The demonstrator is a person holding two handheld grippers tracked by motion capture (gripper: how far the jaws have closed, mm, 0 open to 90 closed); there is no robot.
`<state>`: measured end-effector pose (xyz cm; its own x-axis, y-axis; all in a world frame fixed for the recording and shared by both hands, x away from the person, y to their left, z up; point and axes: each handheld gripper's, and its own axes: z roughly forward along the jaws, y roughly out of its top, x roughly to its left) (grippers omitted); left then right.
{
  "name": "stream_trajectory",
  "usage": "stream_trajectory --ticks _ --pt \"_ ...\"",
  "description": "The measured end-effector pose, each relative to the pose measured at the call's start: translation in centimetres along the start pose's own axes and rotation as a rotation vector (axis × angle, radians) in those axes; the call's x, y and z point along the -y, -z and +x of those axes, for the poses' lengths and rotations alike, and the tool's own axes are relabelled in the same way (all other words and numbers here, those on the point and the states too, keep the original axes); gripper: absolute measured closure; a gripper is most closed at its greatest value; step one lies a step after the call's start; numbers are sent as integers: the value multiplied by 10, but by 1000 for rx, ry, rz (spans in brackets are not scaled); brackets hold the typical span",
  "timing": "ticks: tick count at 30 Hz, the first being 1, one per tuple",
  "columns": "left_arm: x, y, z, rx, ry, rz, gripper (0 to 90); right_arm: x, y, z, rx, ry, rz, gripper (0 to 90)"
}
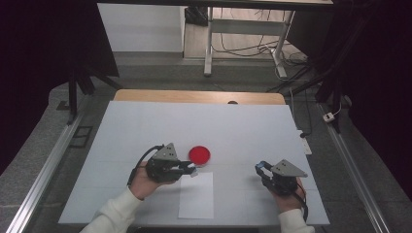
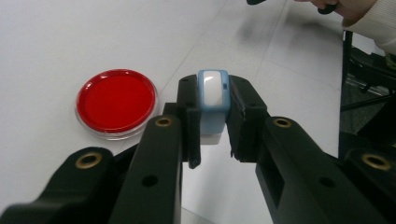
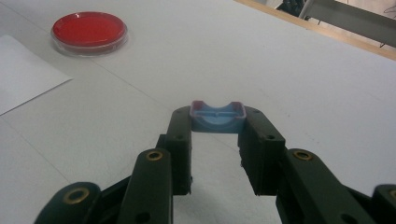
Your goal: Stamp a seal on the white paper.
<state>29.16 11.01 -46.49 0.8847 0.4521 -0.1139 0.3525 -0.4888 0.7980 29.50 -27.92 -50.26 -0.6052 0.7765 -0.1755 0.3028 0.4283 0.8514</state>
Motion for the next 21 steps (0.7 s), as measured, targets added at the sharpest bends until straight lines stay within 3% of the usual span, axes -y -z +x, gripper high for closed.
stream_trajectory --ticks 21 --pt "13 -6 -12 12 -5 11 758 0 0 0 -2 3 -2 657"
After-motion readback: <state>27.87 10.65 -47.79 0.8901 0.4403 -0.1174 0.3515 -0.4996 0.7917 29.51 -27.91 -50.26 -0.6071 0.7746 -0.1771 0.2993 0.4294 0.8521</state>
